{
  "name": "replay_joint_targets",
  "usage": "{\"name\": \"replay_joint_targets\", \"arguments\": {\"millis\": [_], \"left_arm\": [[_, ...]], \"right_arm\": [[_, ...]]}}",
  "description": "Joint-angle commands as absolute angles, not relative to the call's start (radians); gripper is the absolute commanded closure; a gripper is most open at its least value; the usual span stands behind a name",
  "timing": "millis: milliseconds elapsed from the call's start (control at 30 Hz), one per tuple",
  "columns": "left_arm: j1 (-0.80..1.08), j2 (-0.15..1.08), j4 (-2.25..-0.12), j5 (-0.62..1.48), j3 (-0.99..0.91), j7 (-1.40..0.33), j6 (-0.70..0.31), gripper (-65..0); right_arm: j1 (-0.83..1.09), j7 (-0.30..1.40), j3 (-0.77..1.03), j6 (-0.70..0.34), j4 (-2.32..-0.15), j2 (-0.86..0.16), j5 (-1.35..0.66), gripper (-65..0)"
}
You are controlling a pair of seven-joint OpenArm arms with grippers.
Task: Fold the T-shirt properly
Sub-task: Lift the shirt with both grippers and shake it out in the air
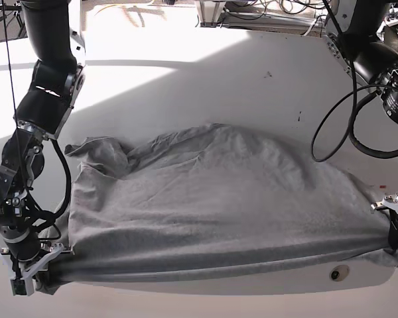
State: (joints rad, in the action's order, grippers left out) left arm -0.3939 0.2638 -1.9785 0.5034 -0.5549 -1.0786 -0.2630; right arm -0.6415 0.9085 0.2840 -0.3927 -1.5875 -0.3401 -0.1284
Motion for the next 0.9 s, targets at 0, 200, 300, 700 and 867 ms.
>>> {"name": "replay_joint_targets", "arguments": {"millis": [0, 200, 300, 700, 867], "left_arm": [[-0.487, 0.289, -1.991, 0.492, -0.562, -1.041, -0.251, 0.0], [-0.651, 0.297, -1.985, 0.472, -0.558, -1.041, -0.251, 0.0], [-0.769, 0.308, -1.985, 0.406, -0.489, -1.043, -0.251, 0.0], [-1.053, 0.303, -1.890, 0.326, -0.390, -1.043, -0.251, 0.0], [-1.056, 0.302, -1.870, 0.326, -0.392, -1.043, -0.251, 0.0]], "right_arm": [[-0.759, 0.877, 0.289, -0.380, -1.566, -0.383, -0.110, 0.0], [-0.895, 0.929, 0.213, -0.380, -1.558, -0.423, -0.110, 0.0], [-0.986, 0.967, 0.176, -0.381, -1.560, -0.426, -0.110, 0.0], [-1.242, 1.013, 0.108, -0.412, -1.520, -0.432, -0.110, -0.2], [-1.239, 1.017, 0.087, -0.432, -1.547, -0.456, -0.110, -0.2]]}}
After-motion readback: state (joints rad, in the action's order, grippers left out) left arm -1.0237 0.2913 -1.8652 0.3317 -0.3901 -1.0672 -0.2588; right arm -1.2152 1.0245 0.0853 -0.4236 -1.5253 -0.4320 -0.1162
